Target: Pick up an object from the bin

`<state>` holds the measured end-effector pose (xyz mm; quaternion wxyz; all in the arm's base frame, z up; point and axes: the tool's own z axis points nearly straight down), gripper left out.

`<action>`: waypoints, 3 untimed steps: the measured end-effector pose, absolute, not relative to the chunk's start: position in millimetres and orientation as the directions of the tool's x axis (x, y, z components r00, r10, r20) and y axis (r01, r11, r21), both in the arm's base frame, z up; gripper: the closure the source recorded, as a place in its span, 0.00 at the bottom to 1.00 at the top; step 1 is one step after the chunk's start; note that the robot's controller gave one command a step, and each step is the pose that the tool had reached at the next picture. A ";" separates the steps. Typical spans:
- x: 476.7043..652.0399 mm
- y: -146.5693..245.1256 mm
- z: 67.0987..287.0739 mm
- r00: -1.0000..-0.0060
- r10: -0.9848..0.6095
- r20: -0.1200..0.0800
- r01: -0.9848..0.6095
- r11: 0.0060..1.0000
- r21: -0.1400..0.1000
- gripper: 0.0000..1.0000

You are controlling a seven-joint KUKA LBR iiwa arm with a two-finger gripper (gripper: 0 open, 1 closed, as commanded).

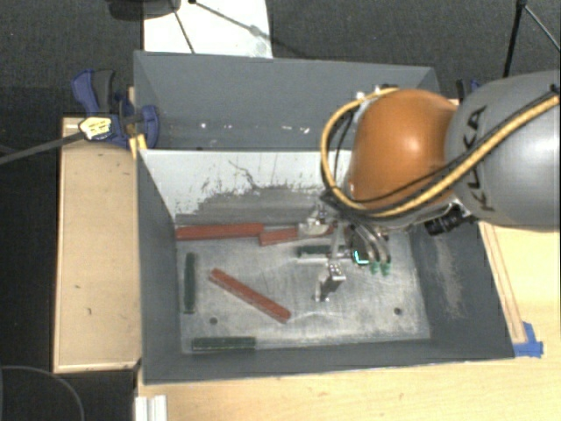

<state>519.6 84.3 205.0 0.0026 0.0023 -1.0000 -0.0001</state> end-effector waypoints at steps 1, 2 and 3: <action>521.3 83.8 208.5 -1.000 -0.002 -0.002 -0.002 1.000 0.001 0.00; 518.7 101.6 169.2 -0.995 0.101 -0.006 0.101 0.995 0.002 0.00; 511.8 153.6 88.7 -0.995 0.095 -0.006 0.095 0.996 0.003 0.00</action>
Offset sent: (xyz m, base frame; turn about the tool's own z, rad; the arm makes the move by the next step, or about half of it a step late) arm -0.0116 0.0616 -0.1350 0.3373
